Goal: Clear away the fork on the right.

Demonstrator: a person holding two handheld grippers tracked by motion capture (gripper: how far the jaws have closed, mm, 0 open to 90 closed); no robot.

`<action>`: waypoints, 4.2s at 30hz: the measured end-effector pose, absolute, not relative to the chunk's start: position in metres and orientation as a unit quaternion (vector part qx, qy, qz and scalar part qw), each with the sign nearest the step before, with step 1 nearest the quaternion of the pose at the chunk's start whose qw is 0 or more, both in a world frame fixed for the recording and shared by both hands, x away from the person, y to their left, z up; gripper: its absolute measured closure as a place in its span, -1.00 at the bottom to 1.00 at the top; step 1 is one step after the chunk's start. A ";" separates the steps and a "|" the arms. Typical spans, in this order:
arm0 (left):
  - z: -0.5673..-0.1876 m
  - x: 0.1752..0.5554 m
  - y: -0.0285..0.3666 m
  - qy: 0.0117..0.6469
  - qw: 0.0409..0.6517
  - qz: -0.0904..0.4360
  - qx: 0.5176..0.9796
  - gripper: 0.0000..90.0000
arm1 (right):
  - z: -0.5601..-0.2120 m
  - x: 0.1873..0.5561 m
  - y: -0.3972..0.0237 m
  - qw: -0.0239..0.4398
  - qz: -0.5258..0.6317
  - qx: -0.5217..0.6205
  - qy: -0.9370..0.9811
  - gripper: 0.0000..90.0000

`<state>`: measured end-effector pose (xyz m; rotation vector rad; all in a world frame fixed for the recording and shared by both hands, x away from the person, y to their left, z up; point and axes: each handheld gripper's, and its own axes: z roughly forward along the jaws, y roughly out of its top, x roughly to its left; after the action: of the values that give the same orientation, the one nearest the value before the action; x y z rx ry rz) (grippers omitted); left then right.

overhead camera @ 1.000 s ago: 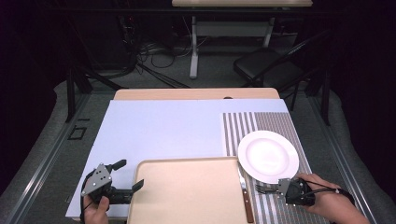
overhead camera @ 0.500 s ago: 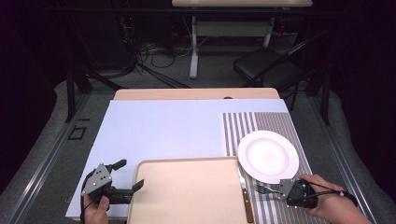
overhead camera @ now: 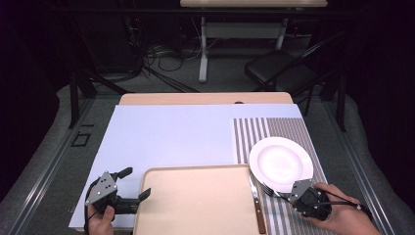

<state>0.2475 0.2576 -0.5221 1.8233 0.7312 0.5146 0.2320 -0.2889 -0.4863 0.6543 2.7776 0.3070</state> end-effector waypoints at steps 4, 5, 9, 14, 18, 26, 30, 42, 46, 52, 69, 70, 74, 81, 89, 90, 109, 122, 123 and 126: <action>-0.522 0.247 0.258 0.305 0.526 0.215 0.764 -0.87 | -0.478 0.234 -0.286 0.135 0.152 0.290 0.935 0.72; -0.522 0.247 0.258 0.305 0.527 0.215 0.763 -0.87 | -0.477 0.235 -0.286 0.135 0.159 0.301 0.931 0.72; -0.522 0.247 0.258 0.305 0.527 0.215 0.764 -0.87 | -0.476 0.237 -0.282 0.109 0.173 0.335 0.920 0.72; -0.522 0.247 0.258 0.305 0.526 0.215 0.764 -0.87 | -0.477 0.238 -0.276 0.090 0.183 0.358 0.911 0.72; -0.522 0.247 0.258 0.305 0.527 0.215 0.764 -0.87 | -0.477 0.238 -0.275 0.071 0.203 0.395 0.893 0.72; -0.522 0.247 0.258 0.304 0.527 0.215 0.764 -0.87 | -0.476 0.236 -0.271 0.044 0.242 0.455 0.856 0.72; -0.522 0.247 0.258 0.304 0.527 0.215 0.764 -0.87 | -0.477 0.238 -0.268 0.027 0.269 0.470 0.840 0.72; -0.522 0.247 0.258 0.302 0.527 0.215 0.764 -0.87 | -0.483 0.242 -0.259 -0.035 0.353 0.483 0.800 0.72; -0.522 0.247 0.258 0.303 0.527 0.216 0.764 -0.87 | -0.483 0.243 -0.251 -0.042 0.358 0.493 0.792 0.72; -0.522 0.247 0.258 0.303 0.527 0.214 0.764 -0.87 | -0.485 0.245 -0.230 -0.045 0.355 0.488 0.796 0.72; -0.522 0.247 0.258 0.302 0.527 0.214 0.765 -0.87 | -0.504 0.249 -0.199 -0.039 0.309 0.481 0.820 0.72; -0.522 0.247 0.258 0.302 0.527 0.214 0.765 -0.87 | -0.505 0.249 -0.198 -0.041 0.313 0.485 0.816 0.72; -0.522 0.247 0.258 0.301 0.527 0.214 0.766 -0.86 | -0.508 0.251 -0.198 -0.048 0.317 0.490 0.811 0.72; -0.522 0.247 0.258 0.302 0.527 0.213 0.765 -0.86 | -0.515 0.254 -0.196 -0.064 0.319 0.495 0.806 0.72; -0.522 0.247 0.258 0.302 0.528 0.213 0.765 -0.86 | -0.521 0.258 -0.195 -0.073 0.312 0.510 0.798 0.71; -0.522 0.247 0.258 0.302 0.528 0.212 0.765 -0.86 | -0.522 0.258 -0.196 -0.071 0.310 0.510 0.799 0.71; -0.522 0.247 0.258 0.302 0.527 0.212 0.765 -0.86 | -0.532 0.263 -0.191 -0.071 0.243 0.529 0.810 0.70; -0.522 0.247 0.258 0.302 0.527 0.212 0.766 -0.86 | -0.538 0.260 -0.187 -0.050 0.285 0.533 0.795 0.61; -0.522 0.247 0.258 0.302 0.527 0.212 0.766 -0.86 | -0.538 0.260 -0.187 -0.049 0.286 0.533 0.795 0.60; -0.522 0.247 0.258 0.301 0.527 0.211 0.766 -0.86 | -0.530 0.261 -0.191 -0.060 0.239 0.522 0.816 0.59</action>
<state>0.2473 0.2583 -0.5220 1.8306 0.7201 0.5054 0.2609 -0.1905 -0.5303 1.7072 2.6671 0.7816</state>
